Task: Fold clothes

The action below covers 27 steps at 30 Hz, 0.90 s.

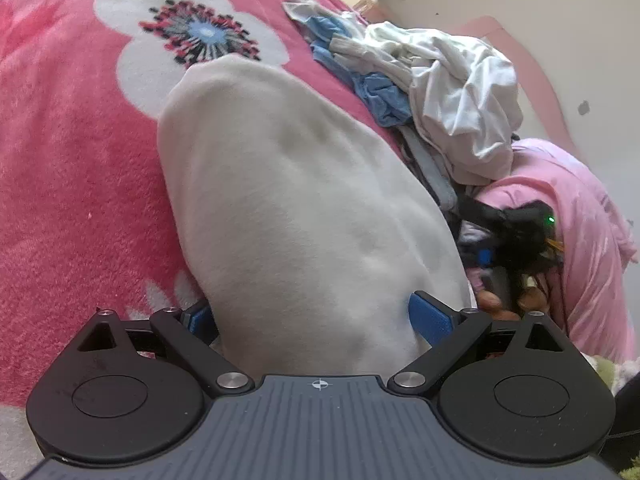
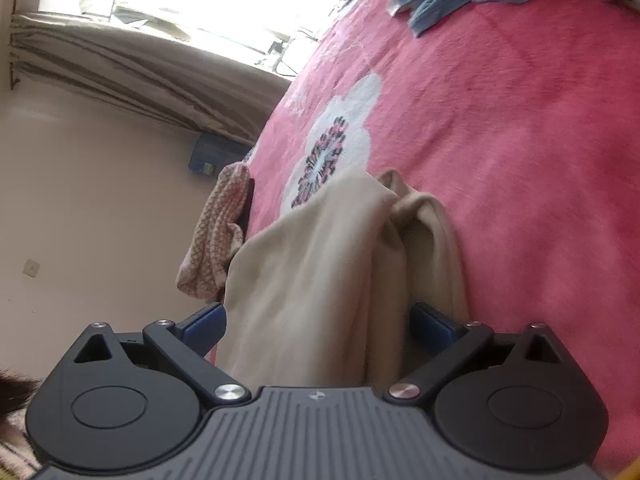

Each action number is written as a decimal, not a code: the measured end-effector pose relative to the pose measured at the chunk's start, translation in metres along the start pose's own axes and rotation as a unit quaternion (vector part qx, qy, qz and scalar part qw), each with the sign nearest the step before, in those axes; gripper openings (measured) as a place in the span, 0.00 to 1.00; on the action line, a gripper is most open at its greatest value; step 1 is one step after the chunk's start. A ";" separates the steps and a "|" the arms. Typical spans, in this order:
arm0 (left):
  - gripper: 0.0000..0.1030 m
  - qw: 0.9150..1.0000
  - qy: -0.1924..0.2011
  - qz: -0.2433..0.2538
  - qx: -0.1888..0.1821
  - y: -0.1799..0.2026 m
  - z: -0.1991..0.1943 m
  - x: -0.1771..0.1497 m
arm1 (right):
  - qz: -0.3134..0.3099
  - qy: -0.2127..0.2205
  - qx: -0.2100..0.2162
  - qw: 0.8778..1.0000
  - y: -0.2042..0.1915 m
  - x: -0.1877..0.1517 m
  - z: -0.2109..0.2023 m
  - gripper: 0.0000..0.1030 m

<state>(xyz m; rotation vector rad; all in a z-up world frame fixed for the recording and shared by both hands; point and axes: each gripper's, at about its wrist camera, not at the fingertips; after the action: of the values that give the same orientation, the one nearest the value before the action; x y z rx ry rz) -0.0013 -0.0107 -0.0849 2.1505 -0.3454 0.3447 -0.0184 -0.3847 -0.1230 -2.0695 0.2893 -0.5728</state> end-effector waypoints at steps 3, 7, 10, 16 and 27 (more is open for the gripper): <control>0.93 1.000 0.009 -0.002 -0.003 -0.002 0.002 -0.003 | -0.023 -0.004 0.006 1.000 -0.002 -0.007 0.010 1.00; 0.93 1.000 0.014 0.003 -0.006 -0.004 0.003 -0.004 | -0.037 -0.045 0.018 0.998 -0.009 -0.032 0.012 1.00; 0.94 1.000 0.017 0.000 -0.011 -0.007 0.004 -0.005 | -0.057 -0.072 0.021 0.996 -0.018 -0.049 0.007 1.00; 0.96 1.000 0.021 0.002 -0.019 -0.011 0.010 -0.008 | -0.032 -0.076 0.042 0.996 -0.009 -0.039 0.004 0.98; 0.90 0.998 0.026 0.048 0.016 0.011 0.012 -0.011 | -0.046 -0.044 -0.011 0.998 -0.012 -0.044 -0.015 0.57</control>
<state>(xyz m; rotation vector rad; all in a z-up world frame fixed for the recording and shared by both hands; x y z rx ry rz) -0.0138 -0.0260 -0.0871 2.1561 -0.4174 0.4617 -0.0641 -0.3710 -0.1184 -2.1314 0.1507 -0.5332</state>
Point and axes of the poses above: each gripper's, at about its wrist camera, not at the fingertips, and z roughly the way its jaws point, y to its right, x to its top, and after that the axes turned 4 degrees about -x, right-handed
